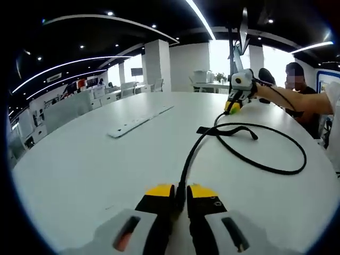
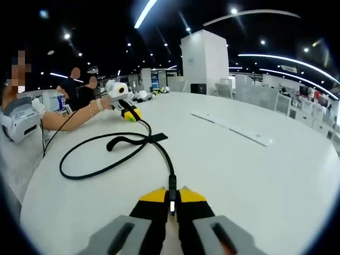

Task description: Find the charging cable on the desk, coil it up and secure with Velcro.

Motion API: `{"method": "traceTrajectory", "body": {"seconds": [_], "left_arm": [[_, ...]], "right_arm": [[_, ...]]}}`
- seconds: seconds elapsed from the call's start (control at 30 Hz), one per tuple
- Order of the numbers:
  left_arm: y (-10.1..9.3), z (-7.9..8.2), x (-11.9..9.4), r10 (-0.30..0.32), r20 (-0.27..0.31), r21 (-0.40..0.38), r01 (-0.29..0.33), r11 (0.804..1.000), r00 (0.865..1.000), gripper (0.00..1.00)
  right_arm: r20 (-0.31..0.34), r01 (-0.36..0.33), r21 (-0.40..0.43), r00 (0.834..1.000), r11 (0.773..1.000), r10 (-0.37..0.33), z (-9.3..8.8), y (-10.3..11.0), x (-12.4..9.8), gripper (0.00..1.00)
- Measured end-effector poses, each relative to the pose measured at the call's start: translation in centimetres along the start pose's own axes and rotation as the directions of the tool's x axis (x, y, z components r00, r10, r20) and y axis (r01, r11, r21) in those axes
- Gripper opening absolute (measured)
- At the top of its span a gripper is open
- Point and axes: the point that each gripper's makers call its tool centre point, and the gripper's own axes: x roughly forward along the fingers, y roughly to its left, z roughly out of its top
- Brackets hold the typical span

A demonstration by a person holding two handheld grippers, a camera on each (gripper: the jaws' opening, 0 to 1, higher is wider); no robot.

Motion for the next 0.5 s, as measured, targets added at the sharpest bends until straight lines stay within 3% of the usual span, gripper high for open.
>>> {"method": "traceTrajectory", "body": {"seconds": [0.13,0.3,0.5], "left_arm": [[-0.7,0.4,0.3,-0.027,0.04,0.015,0.026,1.0,0.999,0.23],[-0.8,0.5,0.3,-0.03,0.04,-0.003,0.03,1.0,0.999,0.26],[-0.4,0.8,0.1,-0.016,0.059,-0.018,0.017,1.0,0.998,0.35]], "right_arm": [[-0.008,0.005,0.009,1.0,1.0,-0.005,-0.1,-0.1,-0.2,0.09],[-0.007,0.022,0.032,1.0,0.999,-0.021,-0.1,-0.1,-0.2,0.1],[0.067,0.046,0.058,0.997,0.997,-0.05,1.1,-0.6,-0.8,0.18]]}}
